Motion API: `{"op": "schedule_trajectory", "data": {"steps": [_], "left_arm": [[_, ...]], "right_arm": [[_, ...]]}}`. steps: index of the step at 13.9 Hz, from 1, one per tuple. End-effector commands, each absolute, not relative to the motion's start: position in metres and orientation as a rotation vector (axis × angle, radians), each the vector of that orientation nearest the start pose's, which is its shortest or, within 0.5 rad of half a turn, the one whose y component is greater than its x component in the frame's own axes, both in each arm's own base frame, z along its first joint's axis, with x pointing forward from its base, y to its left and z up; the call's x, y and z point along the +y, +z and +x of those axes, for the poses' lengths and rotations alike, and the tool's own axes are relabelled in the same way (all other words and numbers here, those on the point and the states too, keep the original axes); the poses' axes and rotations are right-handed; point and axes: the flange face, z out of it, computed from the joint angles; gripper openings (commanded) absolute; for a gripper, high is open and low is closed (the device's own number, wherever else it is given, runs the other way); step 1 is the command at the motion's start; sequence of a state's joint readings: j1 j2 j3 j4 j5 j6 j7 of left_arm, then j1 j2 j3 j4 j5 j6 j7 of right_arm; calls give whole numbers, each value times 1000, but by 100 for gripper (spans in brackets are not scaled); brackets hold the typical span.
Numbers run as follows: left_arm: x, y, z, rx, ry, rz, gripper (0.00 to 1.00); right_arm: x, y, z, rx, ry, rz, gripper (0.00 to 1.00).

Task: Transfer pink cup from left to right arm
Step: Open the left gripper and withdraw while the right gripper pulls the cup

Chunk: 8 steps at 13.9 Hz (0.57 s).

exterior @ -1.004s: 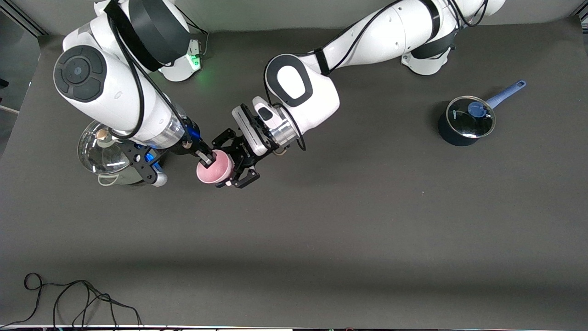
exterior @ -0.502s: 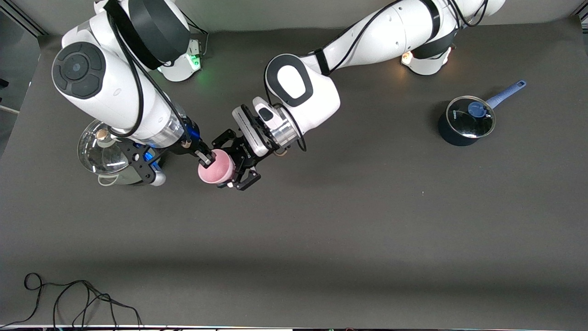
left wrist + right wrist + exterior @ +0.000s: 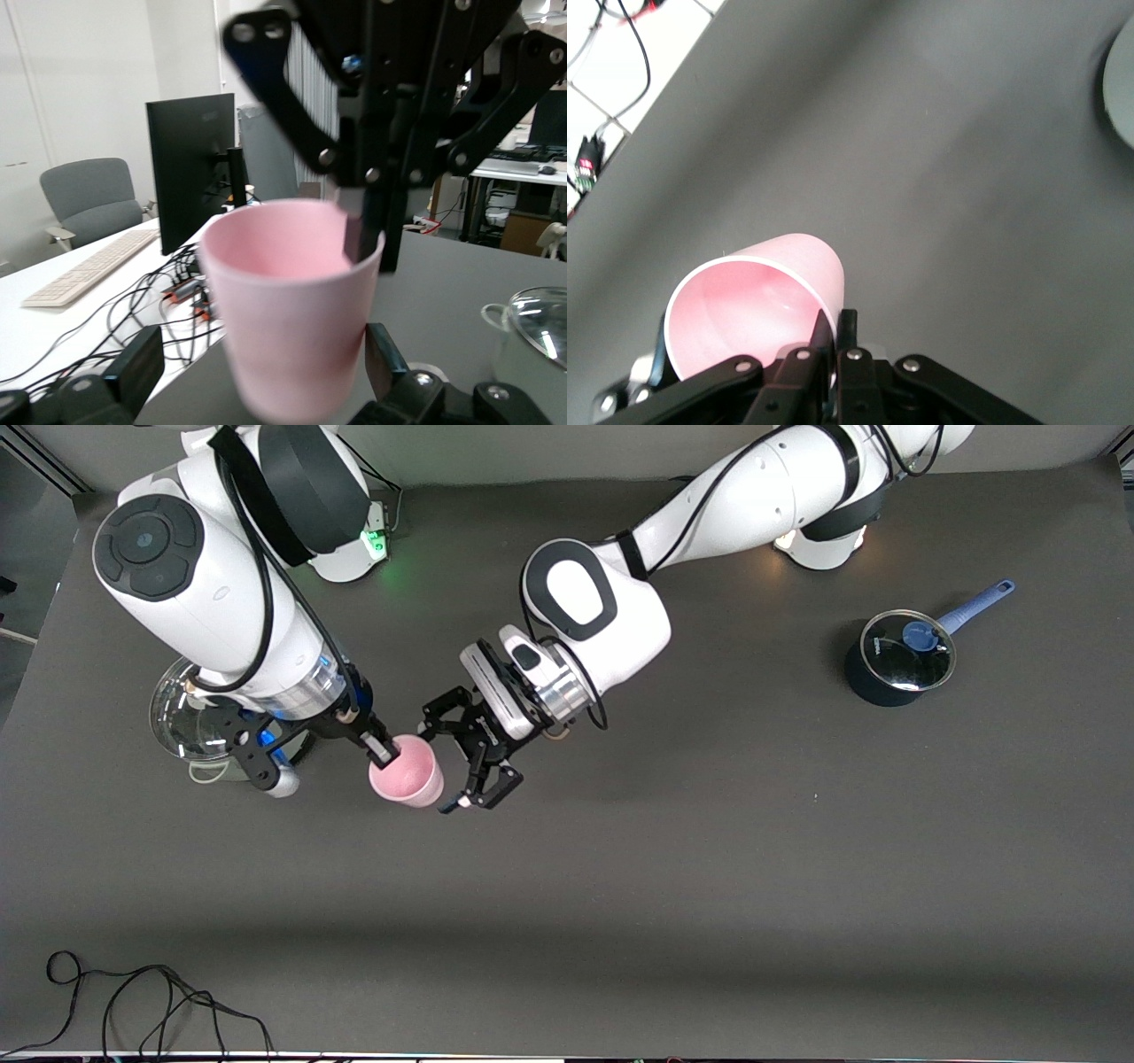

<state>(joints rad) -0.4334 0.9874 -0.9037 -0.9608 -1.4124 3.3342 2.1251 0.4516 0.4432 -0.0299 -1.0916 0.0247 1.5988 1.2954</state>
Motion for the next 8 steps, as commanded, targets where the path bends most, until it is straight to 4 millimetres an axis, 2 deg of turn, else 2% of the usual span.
{"op": "schedule_trajectory", "data": {"steps": [1, 3, 6, 8], "left_arm": [[-516, 422, 581, -1035, 1492, 1836, 100], [-493, 418, 593, -1094, 1482, 1810, 100], [-444, 403, 619, -1228, 1443, 1716, 100], [-409, 407, 629, -1343, 1425, 1634, 100]], "right_arm": [[254, 586, 648, 1327, -147, -2789, 0], [215, 589, 665, 1334, -193, -2764, 0], [126, 592, 690, 1285, -234, -2786, 0], [67, 589, 698, 1162, -232, -2857, 0]]}}
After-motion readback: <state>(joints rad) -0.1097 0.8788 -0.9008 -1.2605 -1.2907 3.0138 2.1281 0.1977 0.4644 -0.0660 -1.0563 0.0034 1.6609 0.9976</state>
